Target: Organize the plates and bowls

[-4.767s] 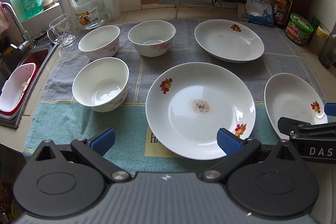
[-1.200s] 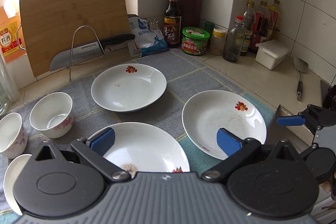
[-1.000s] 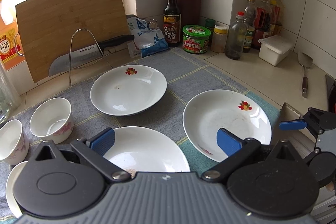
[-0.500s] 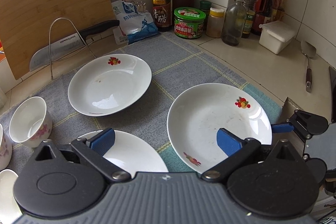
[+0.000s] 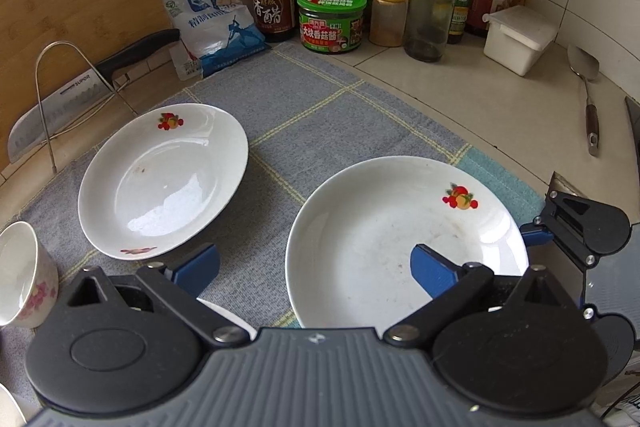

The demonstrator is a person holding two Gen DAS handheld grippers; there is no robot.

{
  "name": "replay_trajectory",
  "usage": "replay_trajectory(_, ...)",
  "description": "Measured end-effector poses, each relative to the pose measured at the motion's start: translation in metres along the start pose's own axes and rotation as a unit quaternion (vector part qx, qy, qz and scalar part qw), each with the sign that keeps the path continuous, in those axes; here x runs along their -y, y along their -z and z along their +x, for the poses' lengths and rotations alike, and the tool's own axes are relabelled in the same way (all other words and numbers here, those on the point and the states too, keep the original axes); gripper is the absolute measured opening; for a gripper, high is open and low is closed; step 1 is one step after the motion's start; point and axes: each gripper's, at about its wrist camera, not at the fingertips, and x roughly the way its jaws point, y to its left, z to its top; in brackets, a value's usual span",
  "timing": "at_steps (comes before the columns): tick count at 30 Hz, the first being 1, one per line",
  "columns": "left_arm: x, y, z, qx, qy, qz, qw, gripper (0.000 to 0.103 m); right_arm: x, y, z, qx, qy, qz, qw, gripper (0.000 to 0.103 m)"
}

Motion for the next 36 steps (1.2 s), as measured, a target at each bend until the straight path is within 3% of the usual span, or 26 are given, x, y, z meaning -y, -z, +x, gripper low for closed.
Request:
replay_trajectory(5,-0.003,-0.01,0.021,-0.027,0.023,0.0,0.9994,0.098,0.002,0.0,0.001,0.001,-0.005,-0.01,1.0,0.103)
replay_trajectory(18,-0.004,-0.022,0.061,-0.093,0.056,0.019,0.9939,0.079,0.004,0.001,0.001,0.004,-0.006,-0.027,1.0,0.103)
replay_trajectory(22,-0.006,-0.024,0.069,-0.112,0.071,0.026,0.9908,0.079,0.003,0.004,0.0,0.012,-0.002,-0.024,1.0,0.103)
replay_trajectory(36,-0.006,-0.035,0.084,-0.134,0.112,0.043,0.9836,0.07,0.004,0.008,-0.002,0.029,-0.007,-0.028,0.999,0.103)
